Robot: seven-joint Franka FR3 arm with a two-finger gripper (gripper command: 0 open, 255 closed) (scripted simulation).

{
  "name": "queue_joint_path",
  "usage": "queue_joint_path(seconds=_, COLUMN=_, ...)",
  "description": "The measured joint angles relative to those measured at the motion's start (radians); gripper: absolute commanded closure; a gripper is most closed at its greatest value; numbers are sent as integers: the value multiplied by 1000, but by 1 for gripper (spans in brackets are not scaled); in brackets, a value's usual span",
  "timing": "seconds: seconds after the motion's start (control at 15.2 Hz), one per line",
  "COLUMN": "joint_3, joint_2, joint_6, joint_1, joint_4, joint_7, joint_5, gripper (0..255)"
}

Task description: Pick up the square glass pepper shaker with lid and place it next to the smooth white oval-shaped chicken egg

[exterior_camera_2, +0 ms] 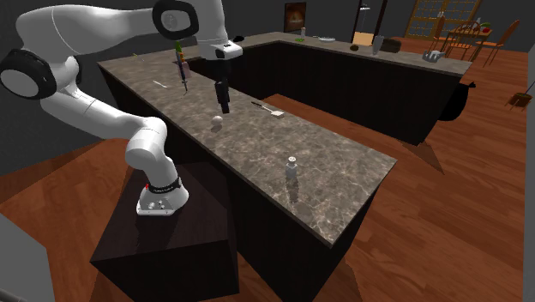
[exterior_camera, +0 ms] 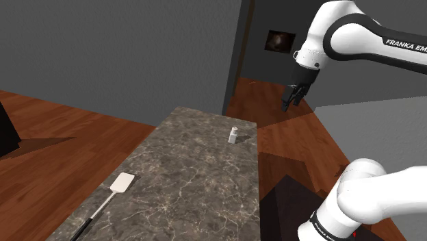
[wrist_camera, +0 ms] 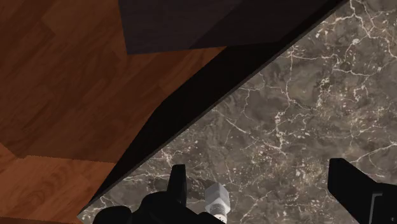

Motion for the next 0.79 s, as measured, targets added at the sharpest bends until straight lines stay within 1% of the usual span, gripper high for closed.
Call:
queue_joint_path(seconds=0.07, joint_3=0, joint_2=0, joint_6=0, joint_1=0, joint_4=0, joint_7=0, joint_5=0, gripper=0)
queue_joint_path(seconds=0.2, joint_3=-4, joint_2=20, joint_6=42, joint_1=0, joint_4=-20, joint_7=1, joint_5=0, gripper=0)
queue_joint_path(seconds=0.59, joint_3=-37, joint_2=149, joint_6=247, joint_1=-1, joint_4=-80, joint_7=-8, joint_5=-6, gripper=0)
queue_joint_path(seconds=0.79, joint_3=-45, joint_2=237, joint_6=357, joint_1=4, joint_4=-92, joint_7=-6, joint_5=-2, gripper=0)
